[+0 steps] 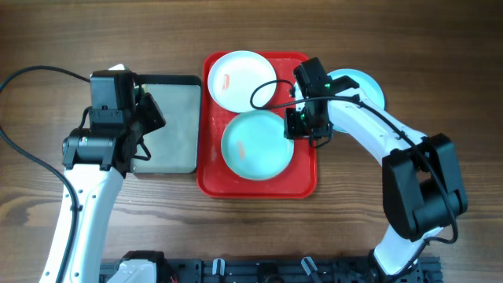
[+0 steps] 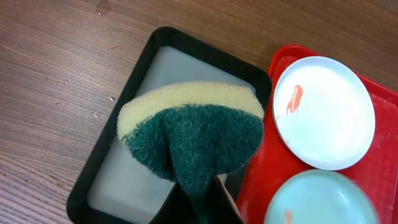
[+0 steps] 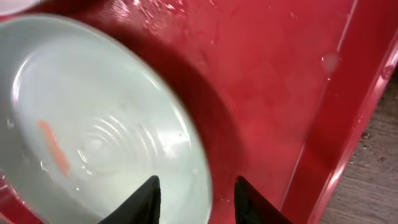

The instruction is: Clean dirty plates on tray and stack at the side

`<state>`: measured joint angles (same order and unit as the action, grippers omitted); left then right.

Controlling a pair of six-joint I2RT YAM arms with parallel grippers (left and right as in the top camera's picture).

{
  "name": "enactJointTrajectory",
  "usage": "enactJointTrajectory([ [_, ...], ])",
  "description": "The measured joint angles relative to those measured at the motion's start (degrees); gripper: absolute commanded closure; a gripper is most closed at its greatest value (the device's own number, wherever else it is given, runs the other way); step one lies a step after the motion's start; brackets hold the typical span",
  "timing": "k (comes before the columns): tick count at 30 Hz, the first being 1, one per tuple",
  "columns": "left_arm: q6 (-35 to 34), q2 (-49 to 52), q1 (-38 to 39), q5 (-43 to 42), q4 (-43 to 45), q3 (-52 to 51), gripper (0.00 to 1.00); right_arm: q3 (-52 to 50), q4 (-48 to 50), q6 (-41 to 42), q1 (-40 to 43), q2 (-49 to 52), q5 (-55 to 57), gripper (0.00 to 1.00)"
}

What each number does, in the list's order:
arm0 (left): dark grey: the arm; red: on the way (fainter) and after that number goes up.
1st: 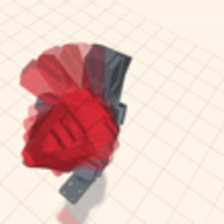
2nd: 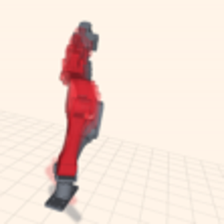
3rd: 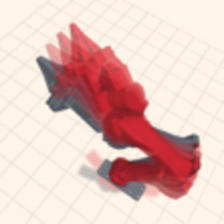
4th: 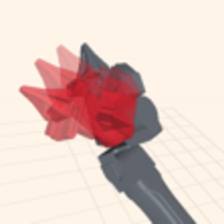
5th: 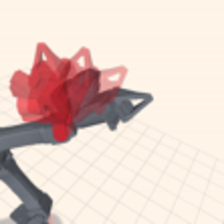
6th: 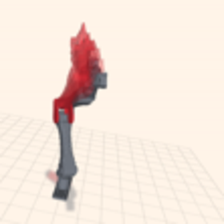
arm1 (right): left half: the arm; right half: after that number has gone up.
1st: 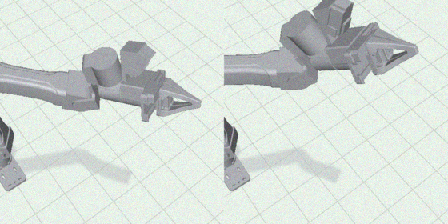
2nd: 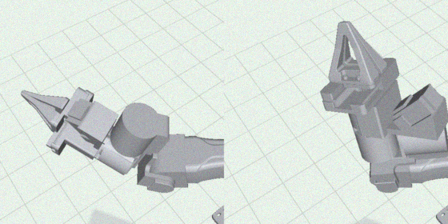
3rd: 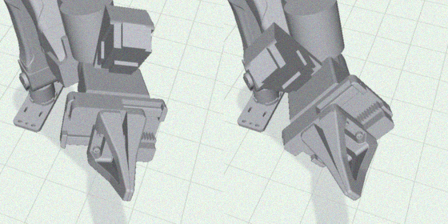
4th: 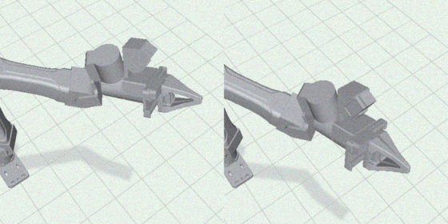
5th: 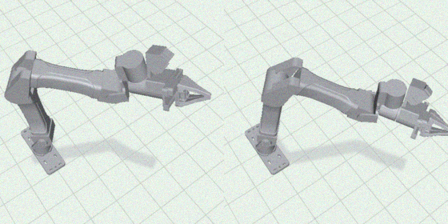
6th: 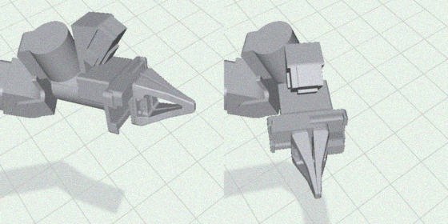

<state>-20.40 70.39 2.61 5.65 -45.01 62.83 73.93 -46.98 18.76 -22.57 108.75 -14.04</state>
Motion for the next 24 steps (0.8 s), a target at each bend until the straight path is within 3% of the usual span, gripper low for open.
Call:
enactJointTrajectory([
  [8,0.0,0.0,0.0,0.0,0.0,0.0,0.96,2.29,5.35,-5.29,0.0,0.0,0.04,0.53],
  [13,0.0,0.0,0.0,-0.42,0.0,0.0,0.96,2.27,6.88,-7.96,0.0,0.0,0.2,0.64],
  [20,0.0,0.0,0.0,-1.07,0.0,0.0,0.96,-2.45,9.77,-8.63,-0.02,0.0,0.44,0.65],
  [23,0.0,0.0,0.0,-1.36,0.0,0.0,0.96,-4.79,11.76,-8.61,-0.02,0.0,0.61,0.77],
  [24,0.0,0.0,0.0,-1.55,0.0,0.0,0.96,-5.55,12.26,-8.63,0.0,0.0,0.63,0.93],
])
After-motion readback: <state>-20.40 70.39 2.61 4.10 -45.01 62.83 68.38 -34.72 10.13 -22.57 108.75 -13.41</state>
